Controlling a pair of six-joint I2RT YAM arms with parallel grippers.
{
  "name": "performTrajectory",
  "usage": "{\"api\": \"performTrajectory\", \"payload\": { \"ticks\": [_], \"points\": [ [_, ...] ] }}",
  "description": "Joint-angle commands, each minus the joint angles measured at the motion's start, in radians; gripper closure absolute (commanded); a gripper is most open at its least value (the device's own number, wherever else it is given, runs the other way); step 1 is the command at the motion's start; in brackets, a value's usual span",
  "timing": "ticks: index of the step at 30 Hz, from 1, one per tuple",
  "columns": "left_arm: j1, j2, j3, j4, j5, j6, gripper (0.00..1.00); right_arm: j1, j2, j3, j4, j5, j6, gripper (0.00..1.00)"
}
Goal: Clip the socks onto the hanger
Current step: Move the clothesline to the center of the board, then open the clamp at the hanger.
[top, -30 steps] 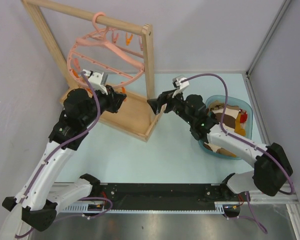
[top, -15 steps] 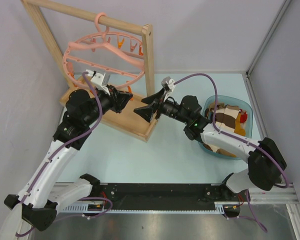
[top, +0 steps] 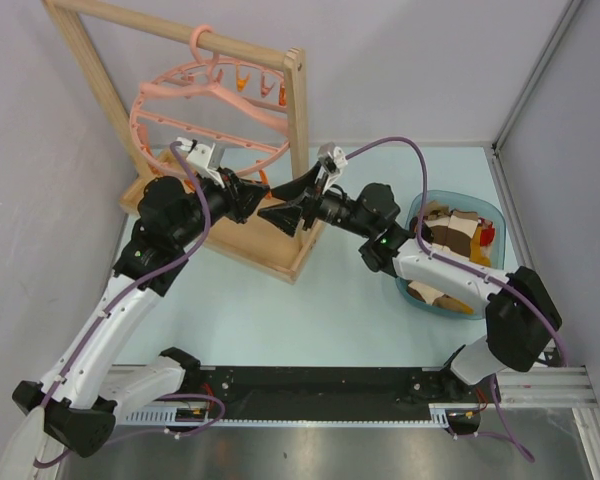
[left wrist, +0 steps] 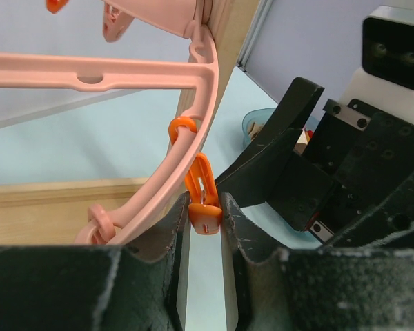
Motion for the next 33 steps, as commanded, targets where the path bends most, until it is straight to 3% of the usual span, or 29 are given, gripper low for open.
{"api": "performTrajectory", "payload": {
  "ticks": [1,11,16,22,26,28,33],
  "points": [
    [-0.008,-0.009,-0.006,0.012,0.086,-0.032,0.95,-0.001,0.031,0.056,0.059,-0.013,0.02,0.29],
    [-0.008,-0.051,-0.001,-0.063,0.031,-0.058,0.89,0.002,0.077,0.1,0.09,-0.038,0.045,0.64],
    [-0.009,-0.067,-0.004,-0.1,-0.008,-0.063,0.87,0.008,0.093,0.116,0.099,-0.047,0.056,0.68],
    [-0.008,-0.08,-0.004,-0.123,-0.023,-0.084,0.8,0.019,0.114,0.134,0.111,-0.048,0.062,0.85],
    [-0.008,-0.084,0.011,-0.177,-0.083,-0.107,0.66,0.03,0.126,0.152,0.099,-0.041,0.051,1.0],
    [-0.009,-0.087,0.028,-0.209,-0.11,-0.12,0.6,0.034,0.134,0.157,0.096,-0.033,0.042,1.0],
    [-0.008,-0.113,0.063,-0.302,-0.208,-0.205,0.24,0.057,0.142,0.165,0.067,0.011,-0.007,1.0]
  ]
}}
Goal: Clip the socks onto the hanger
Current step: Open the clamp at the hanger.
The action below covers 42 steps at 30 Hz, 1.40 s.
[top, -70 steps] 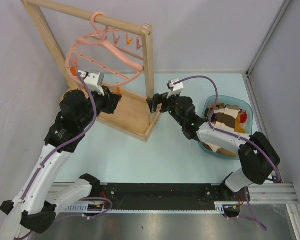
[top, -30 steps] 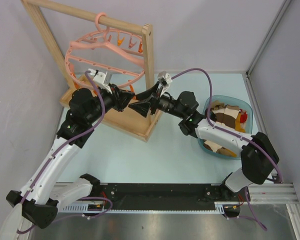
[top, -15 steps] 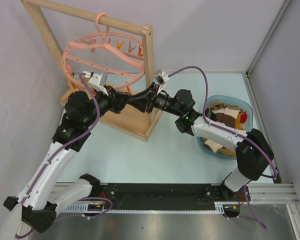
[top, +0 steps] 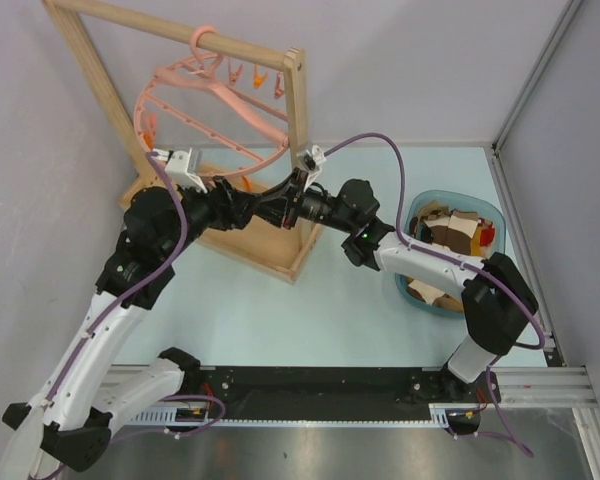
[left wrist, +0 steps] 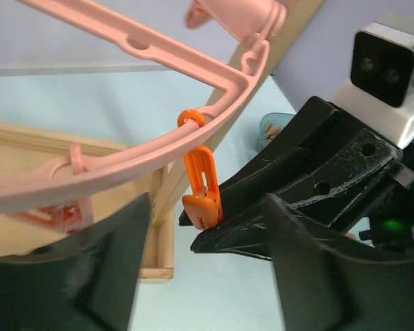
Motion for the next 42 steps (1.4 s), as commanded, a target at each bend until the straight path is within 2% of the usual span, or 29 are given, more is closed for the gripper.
{"api": "performTrajectory", "payload": {
  "ticks": [1,2,5,9,13,16,22,25,27,33,42],
  "points": [
    [-0.007,-0.033,0.065,-0.177,-0.106,-0.104,0.18,0.031,0.007,0.066,0.018,0.063,-0.066,1.0],
    [-0.007,-0.049,0.073,-0.195,-0.113,-0.15,0.11,0.038,0.008,0.07,0.009,0.073,-0.08,1.0],
    [-0.007,-0.072,0.081,-0.246,-0.212,-0.245,0.05,0.066,0.016,0.076,-0.024,0.136,-0.135,1.0],
    [-0.007,-0.092,0.081,-0.282,-0.263,-0.319,0.04,0.106,0.026,0.076,-0.053,0.274,-0.218,1.0],
    [-0.009,-0.088,0.119,-0.309,-0.3,-0.329,0.05,0.142,0.036,0.076,-0.059,0.374,-0.278,1.0],
    [-0.009,-0.088,0.128,-0.274,-0.306,-0.281,0.08,0.141,0.046,0.076,-0.045,0.357,-0.263,1.0],
    [-0.007,-0.088,0.074,-0.124,-0.213,-0.149,0.09,0.132,0.042,0.076,-0.036,0.311,-0.204,1.0],
    [-0.003,-0.082,0.071,-0.113,-0.222,-0.177,0.13,0.138,0.033,0.076,-0.05,0.345,-0.221,1.0],
    [-0.003,-0.066,0.103,-0.154,-0.254,-0.206,0.17,0.146,0.033,0.076,-0.051,0.38,-0.243,1.0],
    [-0.004,-0.005,0.221,-0.313,-0.371,-0.301,0.16,0.167,0.05,0.076,-0.059,0.492,-0.295,1.0],
    [-0.027,0.104,0.321,-0.427,-0.415,-0.264,0.18,0.235,0.088,0.076,-0.018,0.708,-0.435,1.0]
  ]
}}
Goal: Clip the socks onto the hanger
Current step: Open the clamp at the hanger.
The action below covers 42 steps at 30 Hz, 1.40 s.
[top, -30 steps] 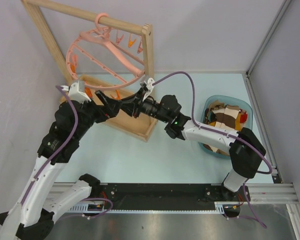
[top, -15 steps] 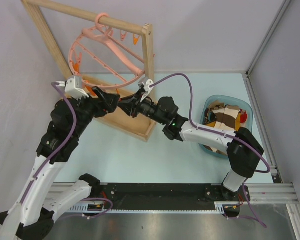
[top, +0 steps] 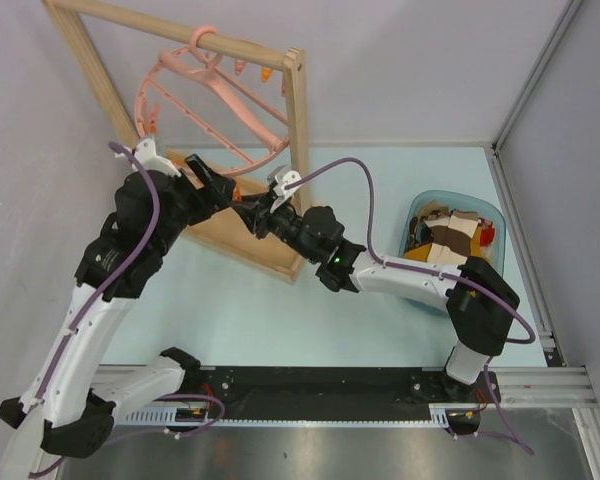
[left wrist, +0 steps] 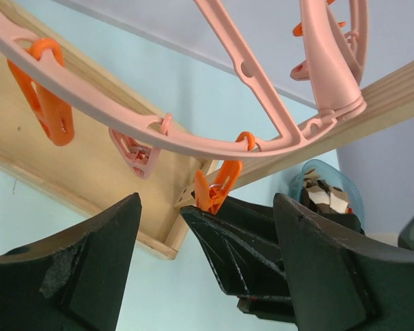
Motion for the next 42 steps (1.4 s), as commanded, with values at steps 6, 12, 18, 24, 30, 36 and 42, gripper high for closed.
{"api": "performTrajectory", "payload": {
  "ticks": [6,12,18,24,30,36,42],
  "points": [
    [-0.066,0.105,0.113,-0.079,-0.097,0.062,0.23,0.044,0.038,0.039,0.068,0.17,-0.103,1.0],
    [-0.086,0.134,0.133,-0.075,-0.155,0.065,0.31,0.05,0.049,0.039,0.075,0.188,-0.131,1.0],
    [-0.089,0.154,0.134,-0.079,-0.178,0.062,0.35,0.061,0.061,0.039,0.094,0.202,-0.148,1.0],
    [-0.092,0.174,0.14,-0.055,-0.175,0.05,0.4,0.068,0.07,0.039,0.104,0.219,-0.168,1.0],
    [-0.106,0.185,0.143,-0.041,-0.161,0.038,0.4,0.075,0.076,0.039,0.103,0.226,-0.183,1.0],
    [-0.107,0.191,0.148,-0.05,-0.204,0.041,0.42,0.079,0.081,0.039,0.106,0.226,-0.189,1.0],
    [-0.107,0.208,0.149,-0.035,-0.226,0.039,0.5,0.079,0.086,0.039,0.1,0.231,-0.192,1.0]
  ]
}}
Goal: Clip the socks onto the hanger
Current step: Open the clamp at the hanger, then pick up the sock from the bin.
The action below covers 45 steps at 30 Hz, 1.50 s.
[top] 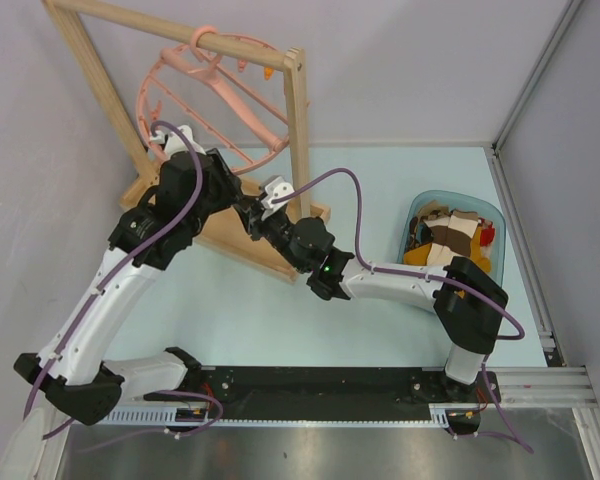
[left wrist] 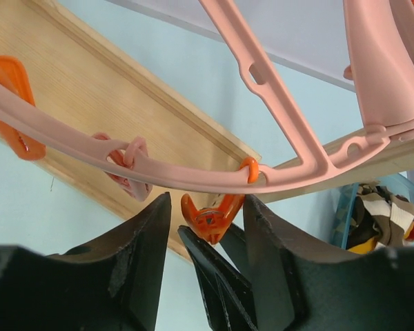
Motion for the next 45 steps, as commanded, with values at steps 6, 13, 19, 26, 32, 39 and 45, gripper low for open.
{"api": "performTrajectory", "payload": {
  "ticks": [6,13,19,26,32,39,45],
  "points": [
    [-0.006,0.021,0.045,0.04,-0.031,0.001,0.59,0.014,0.031,0.032,0.007,0.02,-0.027,1.0],
    [-0.006,0.007,0.021,0.063,-0.046,0.026,0.74,0.016,0.011,0.03,-0.084,0.009,0.002,0.65],
    [-0.006,-0.01,-0.031,0.106,-0.055,0.062,0.84,0.021,-0.078,-0.005,-0.252,0.048,0.052,0.33],
    [-0.006,-0.028,-0.074,0.151,-0.057,0.107,0.84,-0.002,-0.292,-0.069,-0.605,0.132,0.13,0.18],
    [-0.006,-0.06,-0.111,0.19,-0.051,0.128,0.84,-0.176,-0.469,-0.105,-1.042,0.209,0.281,0.17],
    [-0.006,-0.077,-0.111,0.194,-0.044,0.155,0.84,-0.534,-0.593,-0.122,-1.332,0.232,0.312,0.17],
    [-0.006,-0.083,-0.122,0.194,-0.035,0.159,0.84,-0.869,-0.547,-0.149,-1.391,0.094,0.351,0.18]
  ]
}}
